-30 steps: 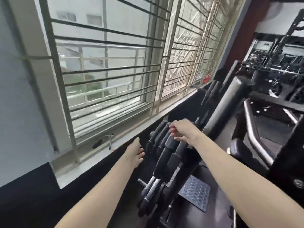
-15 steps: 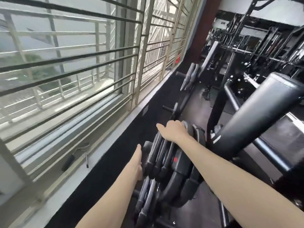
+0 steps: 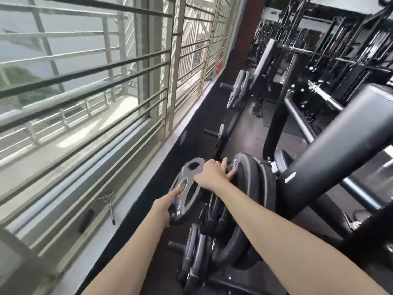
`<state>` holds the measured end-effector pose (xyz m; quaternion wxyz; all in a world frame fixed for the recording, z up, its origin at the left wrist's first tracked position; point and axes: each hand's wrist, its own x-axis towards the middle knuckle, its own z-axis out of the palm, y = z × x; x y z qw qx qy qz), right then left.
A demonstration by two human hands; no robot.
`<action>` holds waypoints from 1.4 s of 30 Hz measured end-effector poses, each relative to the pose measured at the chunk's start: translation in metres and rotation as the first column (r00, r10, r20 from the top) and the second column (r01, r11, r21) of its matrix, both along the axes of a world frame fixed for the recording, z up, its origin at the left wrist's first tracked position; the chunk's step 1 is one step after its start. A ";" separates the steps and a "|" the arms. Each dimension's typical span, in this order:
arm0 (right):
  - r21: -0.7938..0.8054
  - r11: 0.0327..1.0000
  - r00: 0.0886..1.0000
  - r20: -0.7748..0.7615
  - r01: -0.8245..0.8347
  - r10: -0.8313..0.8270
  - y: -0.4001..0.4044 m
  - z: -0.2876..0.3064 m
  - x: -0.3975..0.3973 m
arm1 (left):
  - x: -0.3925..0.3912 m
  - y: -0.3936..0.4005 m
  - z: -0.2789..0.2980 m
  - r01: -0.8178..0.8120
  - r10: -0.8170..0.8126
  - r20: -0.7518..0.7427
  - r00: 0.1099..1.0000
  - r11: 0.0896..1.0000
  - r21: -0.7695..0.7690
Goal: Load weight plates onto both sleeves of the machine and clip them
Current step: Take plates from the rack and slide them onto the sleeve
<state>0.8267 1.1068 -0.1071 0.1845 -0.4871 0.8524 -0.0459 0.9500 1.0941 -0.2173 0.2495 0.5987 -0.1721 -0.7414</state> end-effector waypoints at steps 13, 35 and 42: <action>-0.560 0.596 0.734 0.675 0.575 -0.076 0.059 0.059 -0.013 | 0.010 -0.014 0.133 -0.283 0.270 -0.112 0.956 0.759 -0.586; -0.769 -0.411 0.591 0.640 0.490 -0.491 0.483 0.123 -0.151 | -0.224 0.328 0.233 0.100 -0.501 -0.002 0.866 0.178 -0.979; -0.741 -0.537 0.391 0.670 0.404 -0.631 0.628 0.106 -0.141 | -0.254 0.457 0.223 0.161 -0.760 0.066 0.647 0.052 -0.986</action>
